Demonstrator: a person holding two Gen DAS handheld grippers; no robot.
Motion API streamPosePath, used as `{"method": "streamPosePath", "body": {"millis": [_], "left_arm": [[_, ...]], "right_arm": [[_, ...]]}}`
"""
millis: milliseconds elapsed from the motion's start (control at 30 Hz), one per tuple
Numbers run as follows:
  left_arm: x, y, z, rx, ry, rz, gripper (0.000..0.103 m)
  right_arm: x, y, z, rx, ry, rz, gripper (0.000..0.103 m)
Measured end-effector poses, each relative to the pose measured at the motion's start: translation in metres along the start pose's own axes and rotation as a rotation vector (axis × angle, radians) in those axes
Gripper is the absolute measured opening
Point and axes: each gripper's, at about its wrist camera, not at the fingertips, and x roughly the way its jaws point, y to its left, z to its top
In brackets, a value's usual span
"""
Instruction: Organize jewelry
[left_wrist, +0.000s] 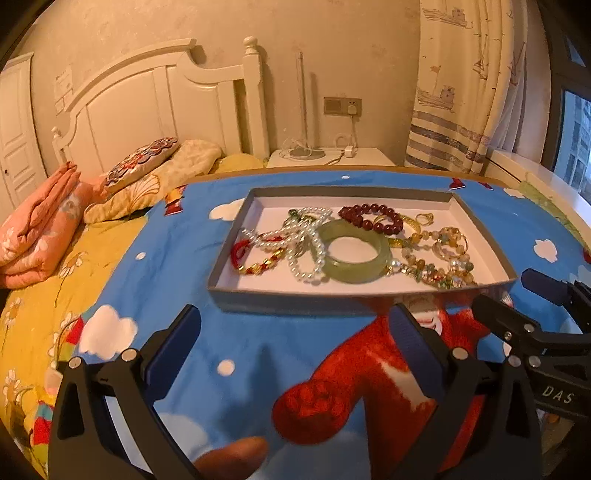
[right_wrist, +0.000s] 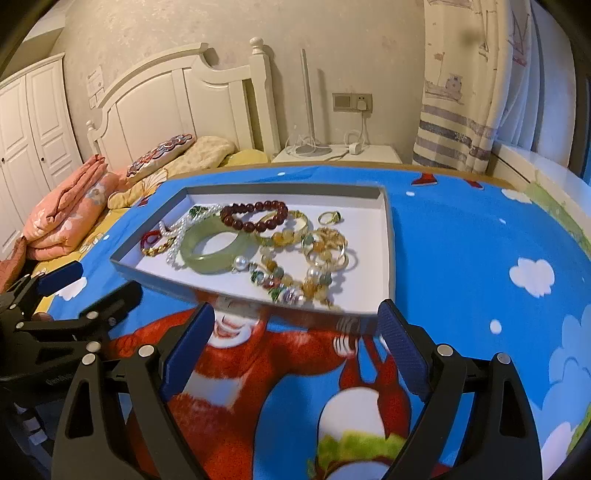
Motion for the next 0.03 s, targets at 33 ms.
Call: {"method": "streamPosePath", "body": {"millis": [33], "left_arm": [[-0.0024, 0.0009, -0.0023, 0.006, 0.004, 0.003, 0.101]], "right_arm": [[-0.002, 0.001, -0.0023, 0.001, 0.007, 0.0, 0.086]]}}
